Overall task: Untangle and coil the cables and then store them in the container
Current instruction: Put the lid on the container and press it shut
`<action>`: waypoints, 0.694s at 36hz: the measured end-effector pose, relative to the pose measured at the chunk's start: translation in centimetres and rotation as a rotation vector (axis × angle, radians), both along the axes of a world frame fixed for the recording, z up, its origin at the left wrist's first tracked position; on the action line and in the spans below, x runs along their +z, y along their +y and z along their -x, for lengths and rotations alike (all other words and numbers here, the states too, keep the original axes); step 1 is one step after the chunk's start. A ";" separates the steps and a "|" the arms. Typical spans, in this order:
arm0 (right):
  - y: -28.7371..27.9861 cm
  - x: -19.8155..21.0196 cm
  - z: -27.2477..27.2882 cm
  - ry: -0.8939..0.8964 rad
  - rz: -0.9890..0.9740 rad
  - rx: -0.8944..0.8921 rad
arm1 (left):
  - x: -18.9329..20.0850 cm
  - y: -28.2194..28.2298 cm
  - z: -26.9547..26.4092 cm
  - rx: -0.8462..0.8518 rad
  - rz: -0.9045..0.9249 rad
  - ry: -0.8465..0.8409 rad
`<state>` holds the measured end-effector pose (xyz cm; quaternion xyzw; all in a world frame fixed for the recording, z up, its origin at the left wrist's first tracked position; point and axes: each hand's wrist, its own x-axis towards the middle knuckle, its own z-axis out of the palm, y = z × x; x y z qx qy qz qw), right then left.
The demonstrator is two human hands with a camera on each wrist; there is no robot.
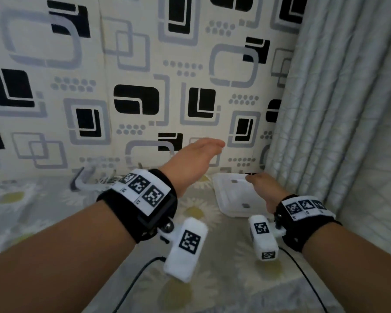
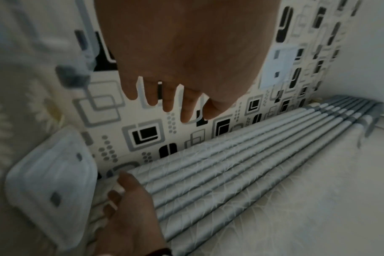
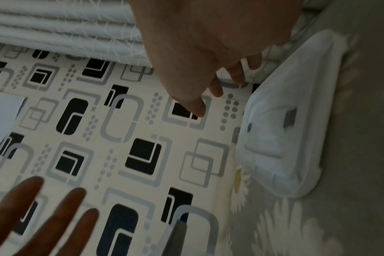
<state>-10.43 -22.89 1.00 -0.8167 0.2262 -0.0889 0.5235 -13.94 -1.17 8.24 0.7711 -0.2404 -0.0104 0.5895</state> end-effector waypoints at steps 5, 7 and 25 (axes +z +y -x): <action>-2.5 -0.9 0.8 0.040 0.039 -0.012 | -3.1 -3.8 -1.2 -0.043 -0.078 0.121; -3.4 -1.5 1.1 0.050 0.021 -0.020 | -4.8 -5.2 -1.9 -0.032 -0.043 0.257; -5.9 -3.2 0.9 0.020 -0.321 -0.093 | -10.5 -6.9 -4.1 0.102 -0.030 0.577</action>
